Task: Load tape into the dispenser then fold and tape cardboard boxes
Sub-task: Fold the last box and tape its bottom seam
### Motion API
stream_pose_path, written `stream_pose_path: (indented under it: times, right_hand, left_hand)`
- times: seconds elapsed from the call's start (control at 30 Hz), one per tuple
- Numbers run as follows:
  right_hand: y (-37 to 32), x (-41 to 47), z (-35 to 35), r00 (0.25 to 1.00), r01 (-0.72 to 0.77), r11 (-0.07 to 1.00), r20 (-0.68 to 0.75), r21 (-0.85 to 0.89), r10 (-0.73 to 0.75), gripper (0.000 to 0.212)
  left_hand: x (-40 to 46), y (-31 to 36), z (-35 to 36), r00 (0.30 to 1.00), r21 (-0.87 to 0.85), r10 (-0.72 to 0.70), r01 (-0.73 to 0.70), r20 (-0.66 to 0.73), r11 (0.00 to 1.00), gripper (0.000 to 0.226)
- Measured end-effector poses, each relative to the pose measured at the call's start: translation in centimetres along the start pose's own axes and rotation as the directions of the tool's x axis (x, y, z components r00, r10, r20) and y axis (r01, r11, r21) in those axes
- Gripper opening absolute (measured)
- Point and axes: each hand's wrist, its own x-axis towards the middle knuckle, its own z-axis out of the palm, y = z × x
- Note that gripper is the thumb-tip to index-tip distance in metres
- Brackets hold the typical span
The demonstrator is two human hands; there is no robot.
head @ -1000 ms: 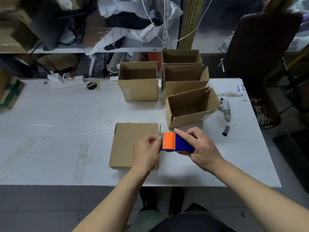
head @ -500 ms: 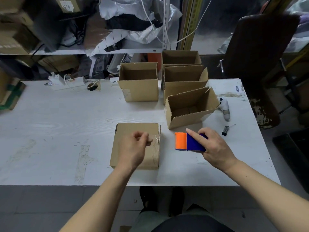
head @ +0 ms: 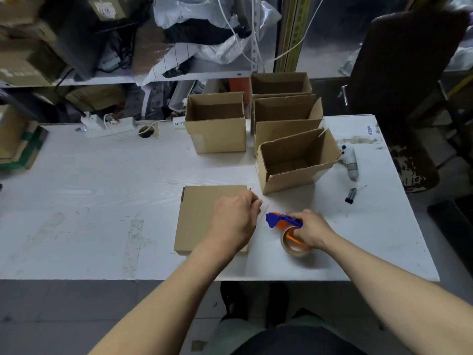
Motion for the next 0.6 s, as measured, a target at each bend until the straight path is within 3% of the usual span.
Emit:
stream_pose_path:
  times: [0.1,0.13,0.17,0.23,0.3,0.4,0.5,0.6]
  right_hand:
    - [-0.6,-0.2,-0.6,1.000,-0.011,0.996,-0.026,-0.091,0.009,0.064]
    - [-1.5,-0.5,-1.1,0.997,0.059,0.998,-0.040,-0.014,-0.060,0.066]
    - [-2.6,-1.3,-1.8,0.985,0.173,0.974,-0.045,0.146,-0.168,0.066]
    - [-5.8,-3.4,-3.2,0.928,0.314,0.776,-0.003,0.547,-0.373,0.060]
    - [-8.2,-4.8,-3.8,0.892,0.217,0.593,0.089,0.775,-0.443,0.051]
    - [-9.5,-4.1,-2.8,0.929,0.122,0.568,0.107,0.814,-0.354,0.025]
    - [-9.0,-2.9,-1.1,0.972,-0.066,0.438,0.158,0.896,-0.177,0.012]
    - [-8.3,-2.2,0.6,0.979,-0.175,0.335,0.200,0.926,-0.040,0.009]
  left_hand:
    - [-0.1,0.0,-0.8,0.998,-0.081,-0.015,0.020,0.063,0.997,0.023]
    - [-0.1,-0.2,-1.1,0.996,-0.125,-0.018,0.029,0.087,0.992,0.021]
    - [0.0,-0.3,-1.3,0.995,-0.184,-0.021,0.039,0.100,0.982,0.020]
    - [0.1,-1.1,-1.5,0.993,-0.308,-0.050,0.081,0.106,0.948,0.018]
    - [0.2,-2.0,-1.6,0.987,-0.426,-0.116,0.154,0.114,0.891,0.019]
    - [0.3,-3.7,-0.8,0.962,-0.543,-0.245,0.269,0.118,0.796,0.021]
    - [0.0,-5.3,1.4,0.920,-0.622,-0.361,0.372,0.151,0.689,0.019]
    - [-0.4,-6.3,3.8,0.900,-0.552,-0.423,0.406,0.103,0.728,0.019]
